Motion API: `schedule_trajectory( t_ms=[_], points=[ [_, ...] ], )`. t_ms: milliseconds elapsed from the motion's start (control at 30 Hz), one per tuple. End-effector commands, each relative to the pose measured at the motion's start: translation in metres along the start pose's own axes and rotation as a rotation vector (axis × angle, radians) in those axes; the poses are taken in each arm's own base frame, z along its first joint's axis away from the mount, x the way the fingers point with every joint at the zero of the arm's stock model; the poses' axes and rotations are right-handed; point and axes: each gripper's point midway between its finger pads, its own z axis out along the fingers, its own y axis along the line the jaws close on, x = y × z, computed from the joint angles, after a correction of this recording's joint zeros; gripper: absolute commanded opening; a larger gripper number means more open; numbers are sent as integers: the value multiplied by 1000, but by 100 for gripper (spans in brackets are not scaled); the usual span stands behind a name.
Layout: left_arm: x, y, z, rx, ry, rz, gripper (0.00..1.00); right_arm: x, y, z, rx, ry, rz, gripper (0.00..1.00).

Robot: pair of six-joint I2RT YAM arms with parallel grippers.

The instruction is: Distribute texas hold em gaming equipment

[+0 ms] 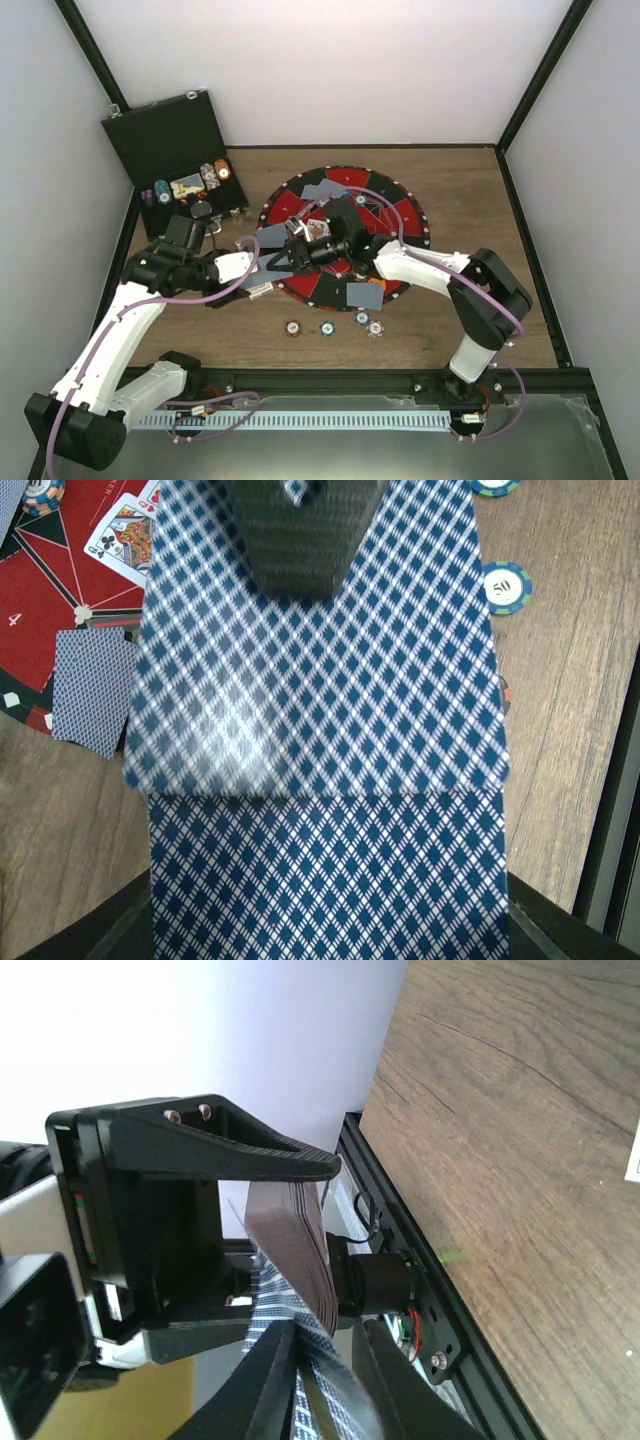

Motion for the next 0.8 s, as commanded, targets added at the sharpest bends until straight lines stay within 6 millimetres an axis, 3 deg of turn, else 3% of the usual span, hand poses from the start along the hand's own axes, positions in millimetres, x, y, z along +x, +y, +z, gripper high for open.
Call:
schedule_trajectory(
  t_ms=[0,100,267,467,667,767],
  points=[
    [-14,0,-6,-9,-65,45,18,-5,9,-16,-3,-44,6,11],
    [-14,0,-6,-11,-65,45,18,-4,8,-25,1,-55,11,2],
    [-12,1,-6,-15,-59,43,18,-12,6,-45,56,-79,-7,1],
    [-12,1,-7,-22,-57,44,18,-49,0,-94,233,-172,-104,1],
    [-11,1,-7,-22,-52,38,18,-94,-49,-144,706,-250,-189,1],
    [-11,1,-7,-23,-50,35,18,-119,-80,-184,1034,-321,-221,1]
  ],
)
